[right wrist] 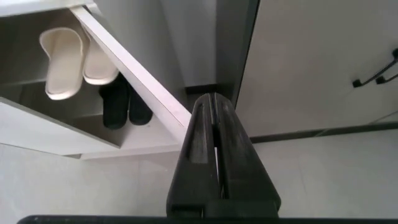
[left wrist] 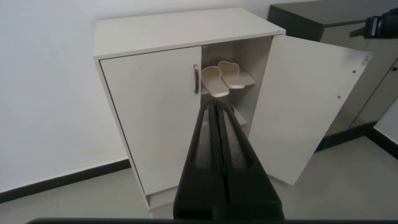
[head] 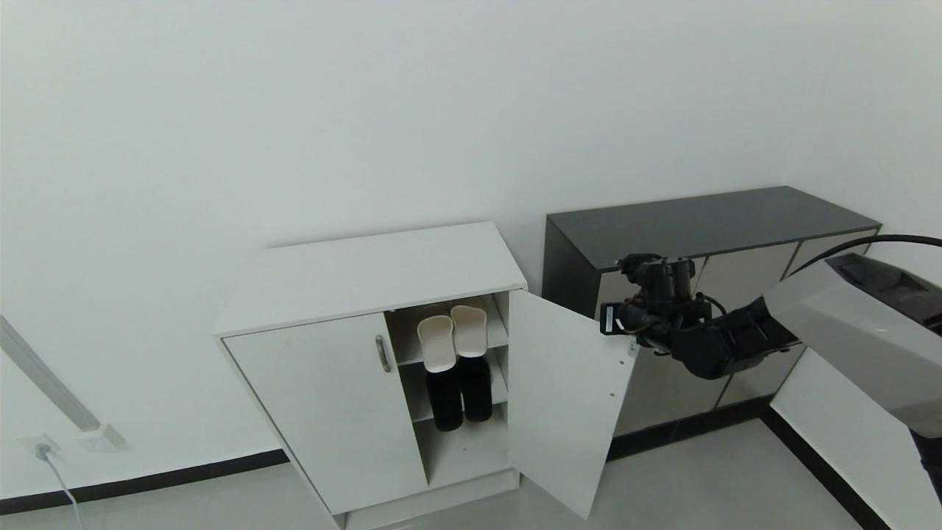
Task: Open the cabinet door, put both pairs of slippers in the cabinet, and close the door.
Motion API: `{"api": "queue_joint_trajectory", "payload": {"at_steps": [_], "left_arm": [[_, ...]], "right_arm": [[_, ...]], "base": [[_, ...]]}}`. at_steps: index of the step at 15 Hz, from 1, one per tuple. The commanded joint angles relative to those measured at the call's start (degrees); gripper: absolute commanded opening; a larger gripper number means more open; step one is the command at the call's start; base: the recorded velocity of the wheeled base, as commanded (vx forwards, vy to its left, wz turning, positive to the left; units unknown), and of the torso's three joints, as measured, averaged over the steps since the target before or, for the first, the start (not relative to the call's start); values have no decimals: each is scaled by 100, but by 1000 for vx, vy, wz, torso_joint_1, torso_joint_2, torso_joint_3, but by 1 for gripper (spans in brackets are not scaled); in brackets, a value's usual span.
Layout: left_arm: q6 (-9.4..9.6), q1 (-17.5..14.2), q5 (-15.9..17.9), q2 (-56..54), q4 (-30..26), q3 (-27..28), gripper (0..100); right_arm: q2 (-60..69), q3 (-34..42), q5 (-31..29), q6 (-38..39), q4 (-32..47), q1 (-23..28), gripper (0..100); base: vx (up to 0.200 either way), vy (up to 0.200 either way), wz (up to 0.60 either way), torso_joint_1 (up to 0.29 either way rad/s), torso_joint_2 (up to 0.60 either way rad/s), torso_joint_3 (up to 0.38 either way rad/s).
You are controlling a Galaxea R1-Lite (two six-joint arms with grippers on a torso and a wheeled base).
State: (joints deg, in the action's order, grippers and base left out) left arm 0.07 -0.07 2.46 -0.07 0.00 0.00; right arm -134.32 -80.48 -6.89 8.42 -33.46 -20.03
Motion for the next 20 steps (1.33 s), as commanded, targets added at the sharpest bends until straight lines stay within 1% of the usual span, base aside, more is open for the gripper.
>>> {"api": "queue_joint_trajectory", "payload": {"at_steps": [1,7,10,15,20], "left_arm": [[1,-1,0,7,0,0,0],[-7,-1,0,7,0,0,0],[-7,-1,0,7,0,9,0],[-7,-1,0,7,0,0,0],[-7,-1,0,7,0,0,0]], "right_arm": [[-139,-20,21,1,-2,34,0],[-148,59,21,37,130,8,0],[2,323,21,63,130,-98,0],[608,1158,21,72,86,-555,0],[1109,1887,21,204,-108,-1275,0]], "base": [[0,0,0,0,0,0],[0,0,0,0,0,0],[0,0,0,0,0,0],[0,0,0,0,0,0],[0,0,0,0,0,0]]}}
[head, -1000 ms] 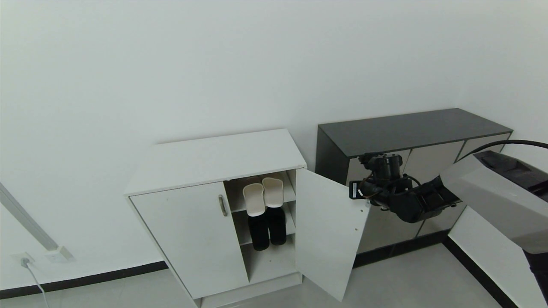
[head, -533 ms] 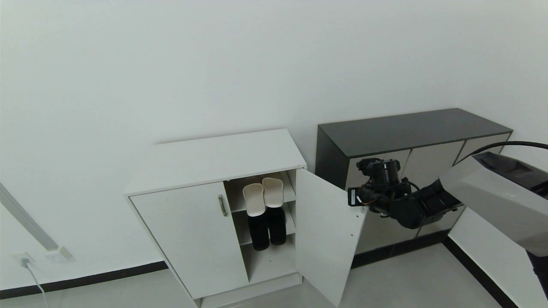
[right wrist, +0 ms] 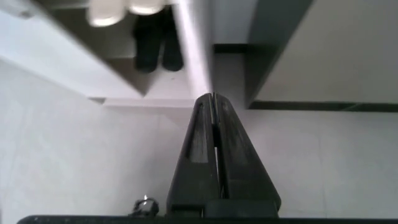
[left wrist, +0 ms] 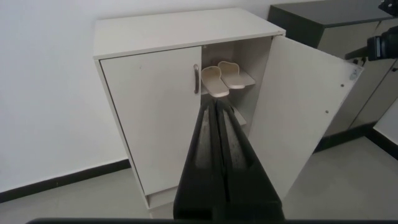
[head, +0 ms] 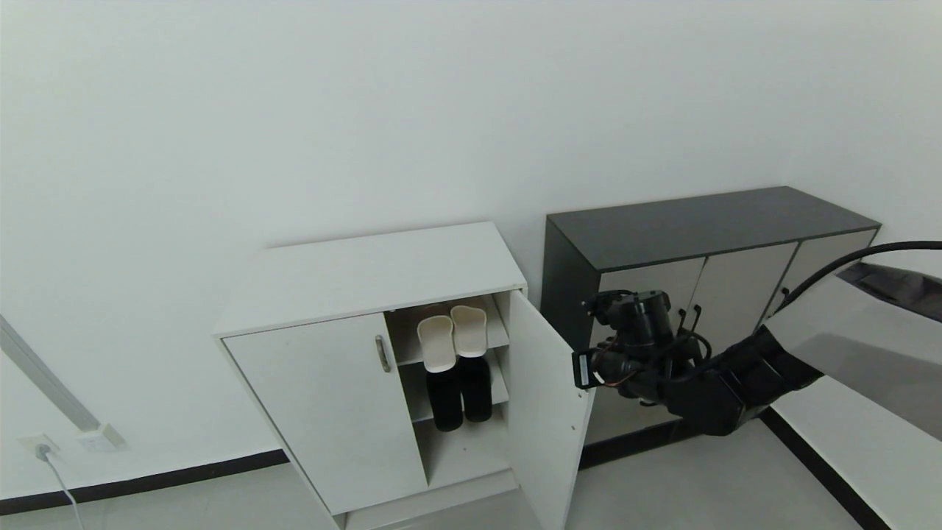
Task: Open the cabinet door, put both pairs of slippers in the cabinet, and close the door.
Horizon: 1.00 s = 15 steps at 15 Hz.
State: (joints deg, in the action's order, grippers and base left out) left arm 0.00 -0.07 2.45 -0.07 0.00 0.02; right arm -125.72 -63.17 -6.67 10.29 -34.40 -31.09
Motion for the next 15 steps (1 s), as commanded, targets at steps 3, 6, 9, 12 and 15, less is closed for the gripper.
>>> {"api": "queue_joint_trajectory", "payload": {"at_steps": [3,6,9,12,15], "left_arm": [[-9,-1,-8,7,0,6,0],[-9,-1,-8,7,0,6,0],[-9,-1,-8,7,0,6,0],[-9,-1,-8,7,0,6,0],[0,-1,-8,7,0,-2,0]], "right_arm": [[355,279,-1,96,-14,-389,0],[224,103,8,87,-14,-47,0],[-119,51,16,105,-31,103,0],[-471,33,16,79,-383,103,0],[-524,-11,34,87,-392,6,0]], "base": [[0,0,0,0,0,0],[0,0,0,0,0,0],[0,0,0,0,0,0],[0,0,0,0,0,0],[0,0,0,0,0,0]]}}
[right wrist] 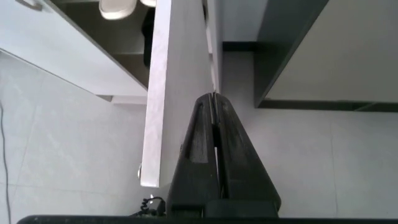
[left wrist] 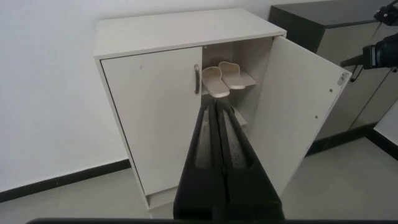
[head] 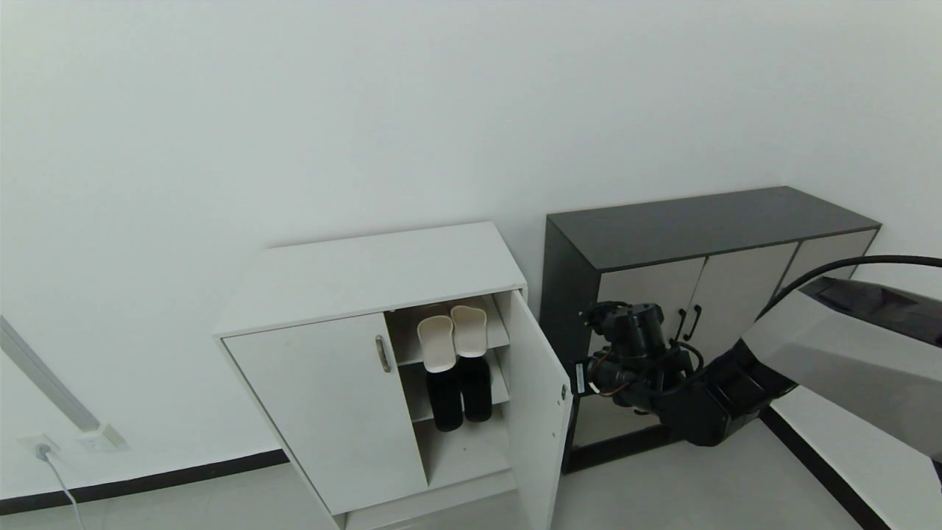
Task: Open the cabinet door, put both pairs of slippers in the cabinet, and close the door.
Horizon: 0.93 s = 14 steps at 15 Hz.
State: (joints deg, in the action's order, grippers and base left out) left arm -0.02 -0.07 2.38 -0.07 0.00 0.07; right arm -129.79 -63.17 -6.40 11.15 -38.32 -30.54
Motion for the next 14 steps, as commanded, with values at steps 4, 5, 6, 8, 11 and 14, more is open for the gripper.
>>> {"api": "queue_joint_trajectory", "payload": {"at_steps": [4,5,6,8,11,14], "left_arm": [[2,-1,0,7,0,1,0],[2,-1,8,7,0,1,0],[-6,-1,8,7,0,-7,0],[2,-1,0,7,0,-7,0],[2,-10,8,7,0,1,0],[2,-1,8,7,0,1,0]], "right_arm": [[-46,24,95,203,-9,-453,0],[68,59,209,273,-1,-567,0],[182,130,306,308,-1,-664,0],[429,279,341,326,-9,-893,0],[719,455,332,185,-18,-1060,0],[771,508,315,150,-141,-1103,0]], "base": [[0,0,0,0,0,0],[0,0,0,0,0,0],[0,0,0,0,0,0],[0,0,0,0,0,0],[0,0,0,0,0,0],[0,0,0,0,0,0]]}}
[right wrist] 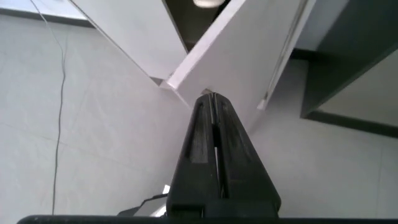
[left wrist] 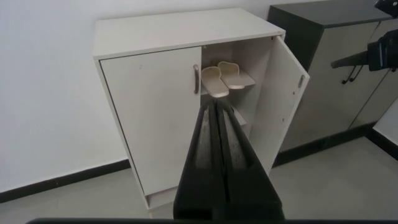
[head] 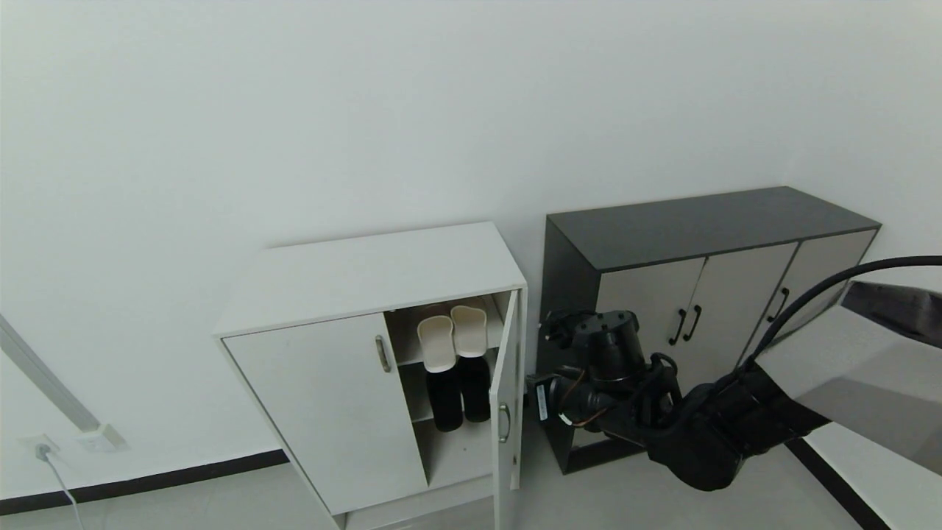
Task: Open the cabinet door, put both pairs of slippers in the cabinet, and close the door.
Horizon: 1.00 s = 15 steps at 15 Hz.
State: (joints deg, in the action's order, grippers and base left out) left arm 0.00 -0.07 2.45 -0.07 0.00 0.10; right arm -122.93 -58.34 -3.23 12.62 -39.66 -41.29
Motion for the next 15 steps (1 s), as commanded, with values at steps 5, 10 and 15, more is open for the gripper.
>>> {"api": "queue_joint_trajectory", "payload": {"at_steps": [5,10,15], "left_arm": [[0,-1,1,7,0,-1,0],[0,-1,-8,7,0,-1,0],[-9,-1,-8,7,0,-1,0]], "right_arm": [[103,201,42,-93,-95,-37,0],[94,473,235,-216,-543,7,0],[182,825,59,-541,-965,112,0]], "base": [[0,0,600,-1,0,3],[0,0,360,2,3,1],[0,0,0,0,0,0]]}}
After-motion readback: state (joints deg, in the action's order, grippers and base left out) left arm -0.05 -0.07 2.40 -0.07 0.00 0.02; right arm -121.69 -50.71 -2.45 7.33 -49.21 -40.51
